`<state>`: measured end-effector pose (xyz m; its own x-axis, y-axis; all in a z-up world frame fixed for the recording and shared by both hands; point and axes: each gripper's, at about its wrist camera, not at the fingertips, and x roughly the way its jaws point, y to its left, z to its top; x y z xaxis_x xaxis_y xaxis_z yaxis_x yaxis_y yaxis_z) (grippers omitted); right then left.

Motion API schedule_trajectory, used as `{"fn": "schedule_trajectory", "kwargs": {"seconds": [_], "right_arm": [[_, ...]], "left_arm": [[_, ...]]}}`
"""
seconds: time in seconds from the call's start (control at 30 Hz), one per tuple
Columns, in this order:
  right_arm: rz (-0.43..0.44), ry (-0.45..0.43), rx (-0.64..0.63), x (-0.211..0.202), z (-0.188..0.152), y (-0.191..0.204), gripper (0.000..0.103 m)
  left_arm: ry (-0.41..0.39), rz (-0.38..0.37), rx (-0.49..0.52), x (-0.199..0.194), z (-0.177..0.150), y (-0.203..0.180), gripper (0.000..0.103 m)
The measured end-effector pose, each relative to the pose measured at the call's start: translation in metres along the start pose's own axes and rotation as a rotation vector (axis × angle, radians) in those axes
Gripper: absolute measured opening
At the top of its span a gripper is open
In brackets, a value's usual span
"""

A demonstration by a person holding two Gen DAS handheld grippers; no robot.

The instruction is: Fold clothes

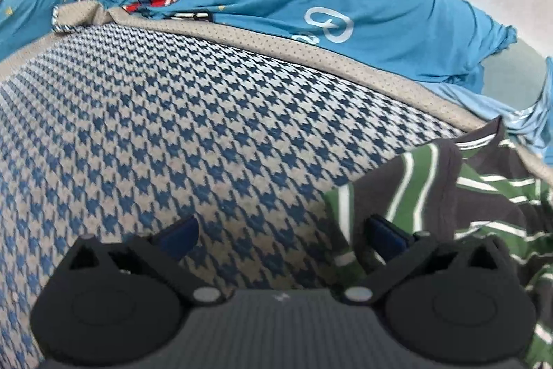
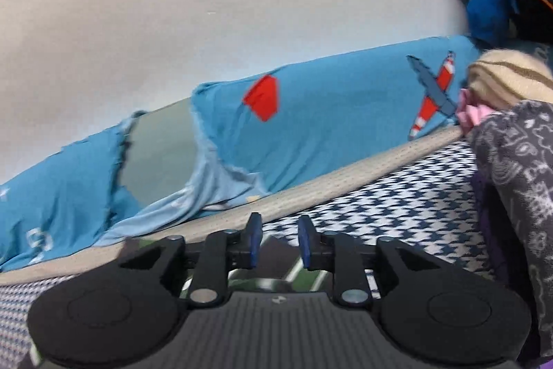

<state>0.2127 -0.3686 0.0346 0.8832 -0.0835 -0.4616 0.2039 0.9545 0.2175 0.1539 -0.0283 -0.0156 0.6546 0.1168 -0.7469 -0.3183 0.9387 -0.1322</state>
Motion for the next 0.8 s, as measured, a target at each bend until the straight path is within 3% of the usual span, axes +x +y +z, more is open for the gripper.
{"fn": "schedule_trajectory", "kwargs": {"seconds": [0.27,0.43,0.8], "right_arm": [[0.222,0.085,-0.075,-0.016,-0.011,0.029,0.030],[0.332,0.147,-0.194,-0.022,-0.034,0.069,0.031],[0.614,0.255,-0.437,-0.041,-0.099,0.149,0.050]], "left_arm": [[0.013,0.007,-0.037,-0.003,0.002,0.013,0.103],[0.012,-0.002,-0.063,-0.007,0.006,0.024,0.103],[-0.027,0.007,-0.107,-0.023,0.026,0.048,0.103]]}}
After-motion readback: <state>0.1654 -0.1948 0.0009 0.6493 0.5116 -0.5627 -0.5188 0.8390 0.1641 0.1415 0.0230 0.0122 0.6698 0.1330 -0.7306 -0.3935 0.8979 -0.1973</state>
